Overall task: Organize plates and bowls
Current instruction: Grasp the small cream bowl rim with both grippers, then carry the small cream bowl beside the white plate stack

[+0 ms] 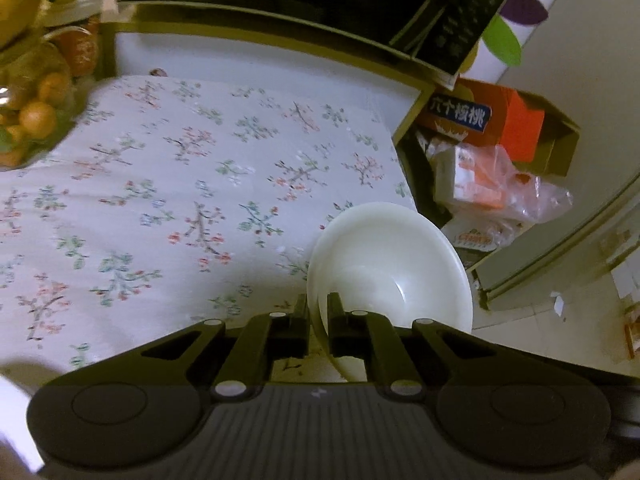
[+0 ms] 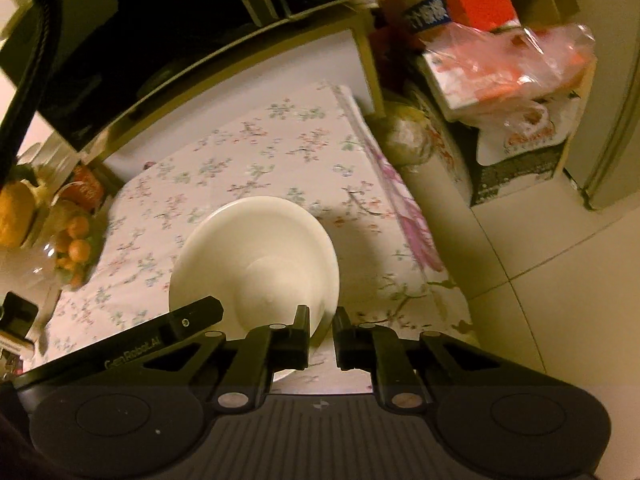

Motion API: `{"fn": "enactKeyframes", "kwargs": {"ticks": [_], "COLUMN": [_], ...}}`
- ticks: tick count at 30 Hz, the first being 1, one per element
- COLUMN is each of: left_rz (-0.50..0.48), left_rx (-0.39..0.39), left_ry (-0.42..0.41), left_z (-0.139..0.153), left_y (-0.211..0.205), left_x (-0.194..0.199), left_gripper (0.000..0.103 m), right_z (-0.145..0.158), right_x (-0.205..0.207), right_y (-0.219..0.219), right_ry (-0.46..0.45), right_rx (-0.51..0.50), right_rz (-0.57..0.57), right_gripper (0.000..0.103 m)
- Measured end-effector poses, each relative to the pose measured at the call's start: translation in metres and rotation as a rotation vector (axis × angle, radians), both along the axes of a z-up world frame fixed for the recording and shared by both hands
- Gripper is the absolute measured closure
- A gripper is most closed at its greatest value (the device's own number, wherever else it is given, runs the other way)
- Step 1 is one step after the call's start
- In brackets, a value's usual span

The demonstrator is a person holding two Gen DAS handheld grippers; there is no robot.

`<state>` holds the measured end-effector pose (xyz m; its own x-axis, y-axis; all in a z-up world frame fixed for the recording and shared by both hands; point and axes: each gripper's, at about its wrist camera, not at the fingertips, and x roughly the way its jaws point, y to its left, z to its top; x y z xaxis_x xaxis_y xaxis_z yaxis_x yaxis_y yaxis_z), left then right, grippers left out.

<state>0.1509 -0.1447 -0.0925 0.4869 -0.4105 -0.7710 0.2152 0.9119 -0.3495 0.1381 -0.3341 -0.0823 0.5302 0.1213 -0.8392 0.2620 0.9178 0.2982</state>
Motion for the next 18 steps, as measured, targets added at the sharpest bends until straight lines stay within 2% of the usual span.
{"fn": "enactKeyframes", "kwargs": {"ticks": [9,18], "left_rz": [0.032,0.024], "left_rx": [-0.030,-0.030], "left_ry": [-0.036,-0.053], "left_z": [0.024,0.038], "left_y": [0.033,0.046], "left_x": [-0.025,-0.053], "left_gripper": [0.096,0.096], "right_z": [0.023,0.037], "right_x": [-0.012,-0.038], "right_y": [0.029,0.044], "right_ry": [-0.065,-0.090], "right_rx": [-0.025,-0.038], "right_rz": [0.080,0.133], "right_gripper": [0.093,0.092]}}
